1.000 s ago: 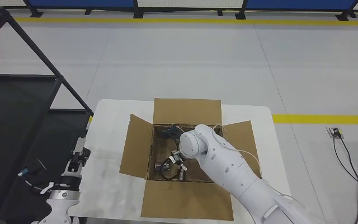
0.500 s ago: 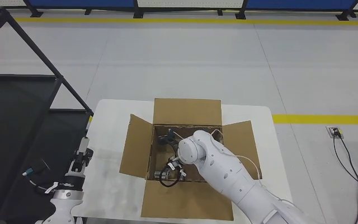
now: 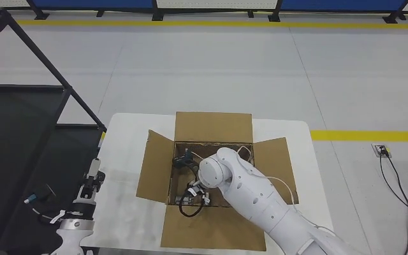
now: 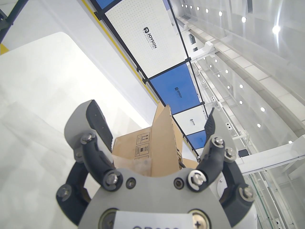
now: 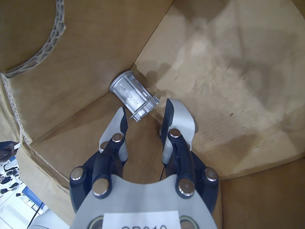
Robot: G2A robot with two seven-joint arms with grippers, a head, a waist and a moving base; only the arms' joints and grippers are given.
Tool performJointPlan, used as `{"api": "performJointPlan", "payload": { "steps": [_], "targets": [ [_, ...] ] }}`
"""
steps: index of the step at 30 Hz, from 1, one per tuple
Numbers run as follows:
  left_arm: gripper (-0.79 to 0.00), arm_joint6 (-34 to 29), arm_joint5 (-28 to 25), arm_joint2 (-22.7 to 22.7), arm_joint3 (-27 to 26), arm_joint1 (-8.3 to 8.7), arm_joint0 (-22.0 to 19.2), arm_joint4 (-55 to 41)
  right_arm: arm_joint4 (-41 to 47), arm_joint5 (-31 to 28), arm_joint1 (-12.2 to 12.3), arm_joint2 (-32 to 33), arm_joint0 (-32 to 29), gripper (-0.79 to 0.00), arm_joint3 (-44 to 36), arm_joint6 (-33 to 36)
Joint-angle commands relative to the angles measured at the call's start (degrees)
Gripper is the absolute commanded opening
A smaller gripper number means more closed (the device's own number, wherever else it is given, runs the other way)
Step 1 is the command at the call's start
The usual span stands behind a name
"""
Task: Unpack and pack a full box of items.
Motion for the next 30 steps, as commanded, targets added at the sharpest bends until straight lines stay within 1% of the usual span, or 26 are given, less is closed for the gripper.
{"api": "performJointPlan", "payload": {
  "steps": [1, 5, 12, 20, 24, 28, 30],
  "targets": [
    [0.0, -0.3, 0.04, -0.34, 0.01, 0.04, 0.0, -0.37, 0.25, 0.1, -0.34, -0.34, 0.28, -0.443, 0.61, 0.11],
    [0.0, -0.71, 0.38, -0.79, -0.12, 0.09, -0.07, -0.83, 0.95, 0.14, -1.26, -1.22, 1.03, -0.453, 2.52, 0.17],
    [0.0, -0.86, 1.5, -0.63, -0.56, 0.13, -0.69, -0.85, 2.94, -0.43, -2.69, -1.63, 2.69, -0.446, 7.96, -0.32],
    [0.0, -0.02, 2.34, 0.89, -0.6, 0.05, -1.45, 0.17, 4.97, -3.74, -3.32, -0.76, 3.95, -0.449, 14.21, -0.84],
    [0.0, 0.64, 2.2, 1.58, -0.26, -0.01, -1.49, 0.57, 5.39, -5.31, -3.78, -0.94, 4.11, -0.456, 16.05, -1.5],
    [0.0, 1.27, 1.62, 1.95, 0.42, -0.06, -1.29, 0.89, 5.69, -6.74, -4.24, -1.02, 4.28, -0.489, 17.42, -3.1],
    [0.0, 1.44, 1.14, 1.95, 0.66, -0.07, -1.08, 0.89, 5.7, -6.94, -4.5, -1.17, 4.21, -0.483, 17.94, -3.74]
  ]
}}
